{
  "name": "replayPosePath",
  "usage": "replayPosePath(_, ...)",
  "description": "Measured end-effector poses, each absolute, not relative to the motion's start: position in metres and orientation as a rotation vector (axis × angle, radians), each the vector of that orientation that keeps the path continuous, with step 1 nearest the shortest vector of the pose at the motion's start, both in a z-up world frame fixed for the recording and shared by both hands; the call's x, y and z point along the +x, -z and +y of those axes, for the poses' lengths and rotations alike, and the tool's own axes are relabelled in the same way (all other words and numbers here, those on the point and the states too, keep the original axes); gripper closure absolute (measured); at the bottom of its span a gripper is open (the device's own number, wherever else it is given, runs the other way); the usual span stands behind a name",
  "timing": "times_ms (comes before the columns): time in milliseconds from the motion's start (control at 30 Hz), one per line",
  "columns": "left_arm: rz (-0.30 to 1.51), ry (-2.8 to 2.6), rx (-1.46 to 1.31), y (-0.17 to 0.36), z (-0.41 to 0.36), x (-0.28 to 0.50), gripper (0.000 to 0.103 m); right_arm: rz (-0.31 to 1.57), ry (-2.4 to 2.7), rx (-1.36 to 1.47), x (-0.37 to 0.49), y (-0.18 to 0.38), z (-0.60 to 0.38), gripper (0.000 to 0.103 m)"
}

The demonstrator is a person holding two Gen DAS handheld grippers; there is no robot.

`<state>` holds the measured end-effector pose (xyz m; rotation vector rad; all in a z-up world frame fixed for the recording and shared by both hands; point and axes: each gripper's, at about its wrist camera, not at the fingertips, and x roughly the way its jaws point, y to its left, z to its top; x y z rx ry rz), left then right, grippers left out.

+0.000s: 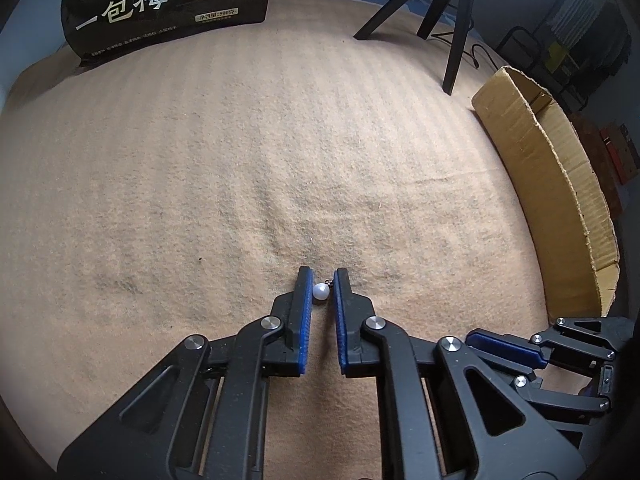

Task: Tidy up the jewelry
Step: 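Grasp a pearl earring with the left tool while the right tool grasps the other pearl earring, then carry both pearl earrings into the cardboard box with both tools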

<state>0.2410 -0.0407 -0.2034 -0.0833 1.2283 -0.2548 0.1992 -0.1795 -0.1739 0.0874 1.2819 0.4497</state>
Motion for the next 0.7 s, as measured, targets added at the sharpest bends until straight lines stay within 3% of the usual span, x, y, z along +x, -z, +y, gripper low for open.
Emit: replayPosePath(700,1.044,0.337,-0.132,0.127,-0.056,0.230,0.094,1.063,-0.350,0.121,0.214,0.110,-0.249,0.094)
